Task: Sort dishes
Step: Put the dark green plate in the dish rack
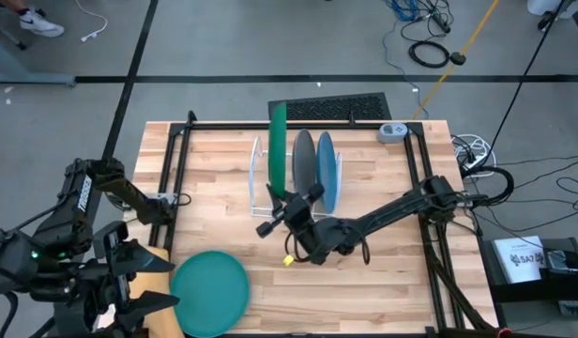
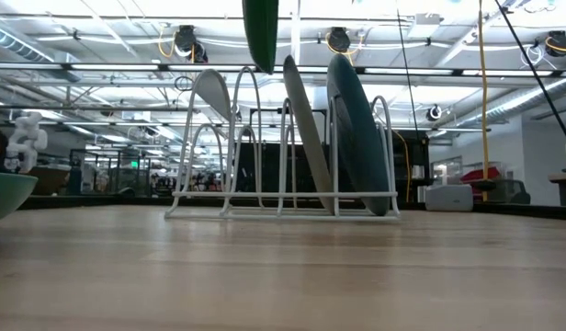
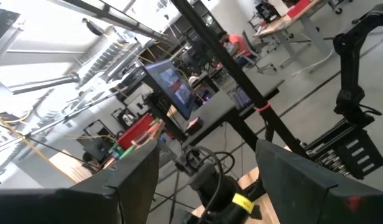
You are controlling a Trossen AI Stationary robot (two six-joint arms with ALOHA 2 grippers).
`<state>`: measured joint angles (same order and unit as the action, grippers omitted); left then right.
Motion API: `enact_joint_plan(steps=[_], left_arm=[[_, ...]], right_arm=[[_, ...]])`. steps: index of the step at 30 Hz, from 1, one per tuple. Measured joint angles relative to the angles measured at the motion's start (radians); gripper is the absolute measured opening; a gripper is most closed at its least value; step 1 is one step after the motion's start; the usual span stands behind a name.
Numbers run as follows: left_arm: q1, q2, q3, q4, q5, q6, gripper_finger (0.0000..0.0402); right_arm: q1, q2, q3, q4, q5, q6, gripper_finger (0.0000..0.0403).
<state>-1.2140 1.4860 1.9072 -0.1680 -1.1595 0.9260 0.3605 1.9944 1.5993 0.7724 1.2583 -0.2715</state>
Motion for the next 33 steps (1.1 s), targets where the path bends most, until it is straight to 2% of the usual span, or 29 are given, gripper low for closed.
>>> enact_joint_plan(steps=[6,14,19,24,33], left_arm=[[0.0,0.0,0.0,0.001,0.001,-0.001,0.0267],[0.0,0.0,0.0,0.002,0.003,-0.002,0.0267],[0.0,0.0,0.0,0.002,0.003,-0.002,0.0267],[0.0,-0.002,0.0,0.002,0.003,-0.002,0.0267],[0.001,-0.009,0.0,0.002,0.003,0.003,0.0267]], right_arm=[[-0.026,0.001,0.0,-0.096,0.007,0.094,0.0022],[-0.065,0.001,0.0,-0.361,0.005,0.371,0.0022],[-0.079,0.001,0.0,-0.451,0.0,0.471,0.0026],[-0.079,0.001,0.0,-0.49,-0.002,0.501,0.0047],[-0.077,0.001,0.0,-0.503,-0.009,0.498,0.0052]])
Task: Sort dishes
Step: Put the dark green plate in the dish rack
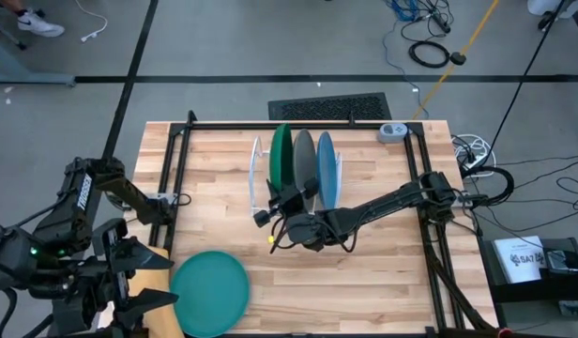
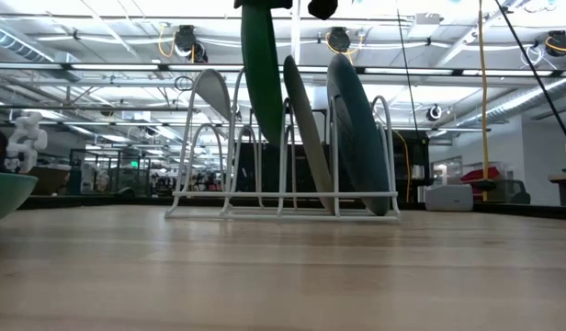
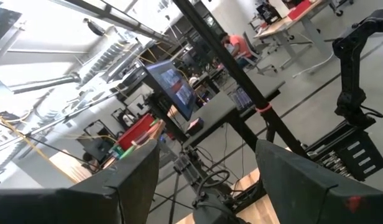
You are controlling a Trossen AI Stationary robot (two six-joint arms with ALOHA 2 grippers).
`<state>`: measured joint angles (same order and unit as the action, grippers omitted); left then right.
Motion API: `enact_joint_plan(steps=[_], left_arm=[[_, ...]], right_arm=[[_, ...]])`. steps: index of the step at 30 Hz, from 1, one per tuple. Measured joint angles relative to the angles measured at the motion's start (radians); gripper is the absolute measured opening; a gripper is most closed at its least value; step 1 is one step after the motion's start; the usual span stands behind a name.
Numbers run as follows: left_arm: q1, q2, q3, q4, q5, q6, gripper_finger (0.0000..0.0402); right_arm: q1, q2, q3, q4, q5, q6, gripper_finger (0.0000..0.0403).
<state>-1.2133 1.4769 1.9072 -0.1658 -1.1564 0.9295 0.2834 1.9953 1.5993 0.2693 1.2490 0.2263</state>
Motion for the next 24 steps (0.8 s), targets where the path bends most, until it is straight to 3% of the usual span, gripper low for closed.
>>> enact_joint_plan(steps=[11,17,24], left_arm=[[0.0,-0.001,0.0,0.001,0.0,-0.006,0.0267],[0.0,-0.001,0.0,0.001,0.0,-0.007,0.0267],[0.0,-0.001,0.0,0.0,0.0,-0.008,0.0267]], right_arm=[[0.001,0.0,0.0,0.007,-0.024,-0.02,0.0124],[0.002,-0.003,0.0,0.124,-0.023,-0.174,0.0166],[0.002,-0.004,0.0,0.236,-0.008,-0.327,0.0178]])
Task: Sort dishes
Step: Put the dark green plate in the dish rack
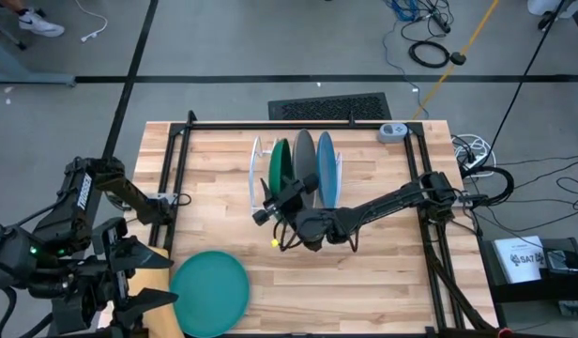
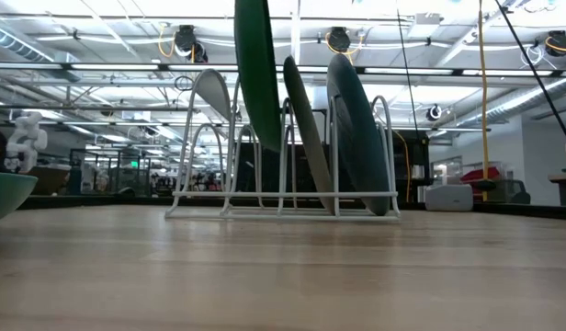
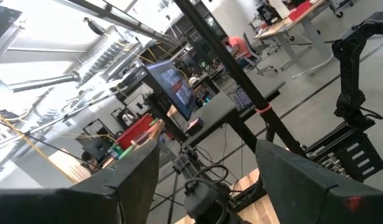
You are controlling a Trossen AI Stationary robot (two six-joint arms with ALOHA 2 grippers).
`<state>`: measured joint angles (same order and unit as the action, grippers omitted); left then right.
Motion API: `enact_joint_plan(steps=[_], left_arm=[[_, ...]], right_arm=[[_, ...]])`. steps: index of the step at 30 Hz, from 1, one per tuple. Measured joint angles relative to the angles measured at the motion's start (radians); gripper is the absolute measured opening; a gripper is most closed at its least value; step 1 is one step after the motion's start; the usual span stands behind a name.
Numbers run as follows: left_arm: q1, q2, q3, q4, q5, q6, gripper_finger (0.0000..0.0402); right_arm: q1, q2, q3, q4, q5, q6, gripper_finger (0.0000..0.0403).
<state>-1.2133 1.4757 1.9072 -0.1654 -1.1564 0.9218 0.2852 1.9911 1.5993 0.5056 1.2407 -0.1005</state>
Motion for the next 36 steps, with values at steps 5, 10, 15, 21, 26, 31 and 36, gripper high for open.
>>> enact_joint_plan(steps=[5,10,15,21,26,31,36], left_arm=[[0.0,0.0,0.0,0.0,0.0,0.0,0.0267],[0.0,0.0,0.0,0.0,0.0,-0.001,0.0267],[0.0,0.0,0.0,0.0,0.0,-0.003,0.0267],[0.0,0.0,0.0,0.0,0.0,-0.003,0.0267],[0.0,0.0,0.0,0.0,0.0,0.001,0.0267],[0.0,0.0,0.0,0.0,0.0,0.0,0.0267],[0.0,0.0,0.0,0.003,0.0,0.0,0.0267]], right_arm=[[-0.018,0.0,0.0,-0.056,0.058,0.015,0.0178],[-0.036,0.0,-0.001,-0.075,0.069,0.036,0.0178],[-0.042,0.0,-0.001,-0.017,0.104,0.036,0.0178],[-0.04,-0.018,0.0,0.016,0.188,-0.011,0.0178],[-0.041,-0.018,0.0,0.011,0.219,-0.039,0.0182],[-0.041,-0.018,0.0,-0.076,0.122,0.066,0.0215],[-0.043,-0.017,0.0,-0.24,0.029,0.198,0.0258]])
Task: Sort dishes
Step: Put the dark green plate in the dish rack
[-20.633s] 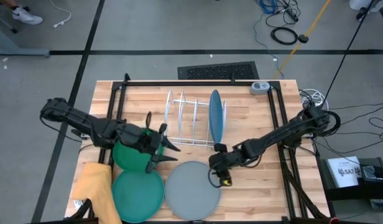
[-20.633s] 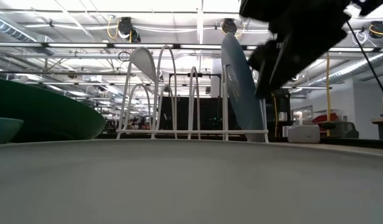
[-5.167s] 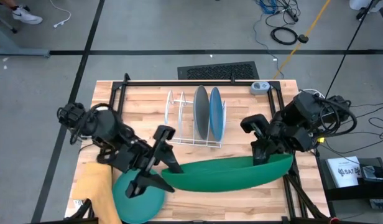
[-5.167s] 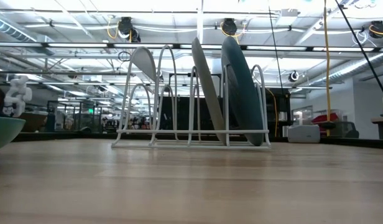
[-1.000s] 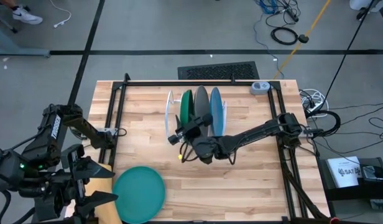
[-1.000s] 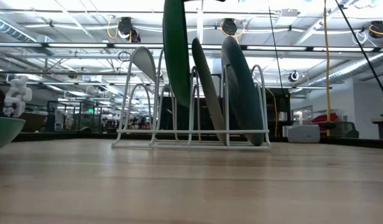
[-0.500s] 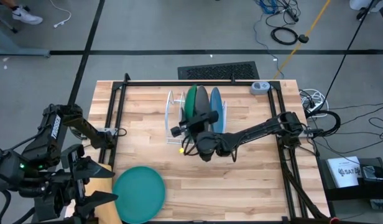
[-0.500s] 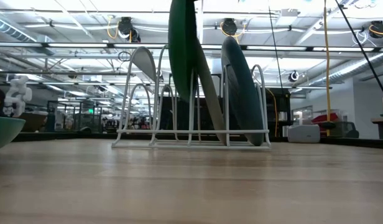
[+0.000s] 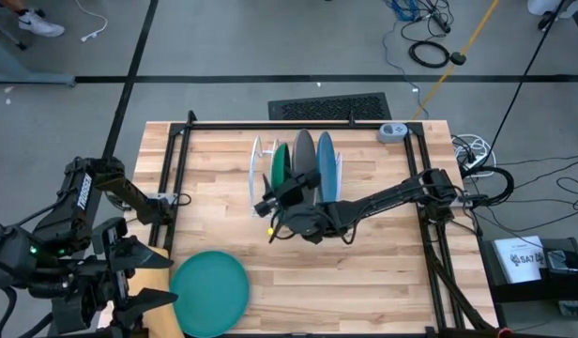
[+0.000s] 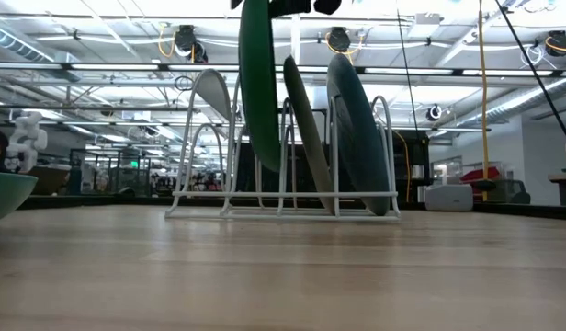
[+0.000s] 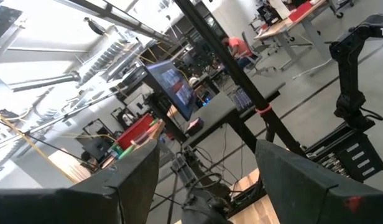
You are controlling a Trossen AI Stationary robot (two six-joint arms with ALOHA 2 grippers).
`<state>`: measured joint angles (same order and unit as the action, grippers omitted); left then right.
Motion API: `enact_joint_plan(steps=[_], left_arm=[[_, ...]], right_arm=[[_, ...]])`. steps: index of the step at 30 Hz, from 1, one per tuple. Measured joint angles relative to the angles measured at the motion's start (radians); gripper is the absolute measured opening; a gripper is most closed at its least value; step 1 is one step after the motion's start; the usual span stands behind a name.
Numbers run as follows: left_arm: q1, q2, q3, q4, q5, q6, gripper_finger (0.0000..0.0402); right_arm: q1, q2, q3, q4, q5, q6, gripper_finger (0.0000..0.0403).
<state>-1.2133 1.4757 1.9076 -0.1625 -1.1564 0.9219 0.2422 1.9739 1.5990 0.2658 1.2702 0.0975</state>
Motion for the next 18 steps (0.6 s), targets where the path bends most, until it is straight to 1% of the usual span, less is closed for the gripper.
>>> enact_joint_plan(steps=[2,4,8,14,16,18], left_arm=[[0.0,0.0,0.0,0.007,0.0,0.0,0.0267],[0.0,0.0,0.0,0.014,0.0,0.001,0.0267],[0.0,0.0,0.0,0.016,0.0,0.001,0.0267],[0.0,0.0,0.0,0.019,0.001,0.004,0.0267],[0.0,0.0,0.0,0.019,0.001,0.005,0.0267],[0.0,0.0,0.0,0.019,0.001,0.005,0.0267]], right_arm=[[-0.008,0.0,0.0,-0.034,-0.021,-0.022,0.0271],[-0.019,0.0,0.0,-0.049,-0.019,-0.081,0.0279],[-0.028,-0.002,0.0,-0.045,-0.043,-0.26,0.0285],[-0.027,-0.002,0.0,-0.045,-0.035,-0.504,0.0282],[-0.027,-0.002,0.0,-0.046,-0.028,-0.523,0.028],[-0.026,-0.003,0.0,-0.047,-0.027,-0.506,0.028]])
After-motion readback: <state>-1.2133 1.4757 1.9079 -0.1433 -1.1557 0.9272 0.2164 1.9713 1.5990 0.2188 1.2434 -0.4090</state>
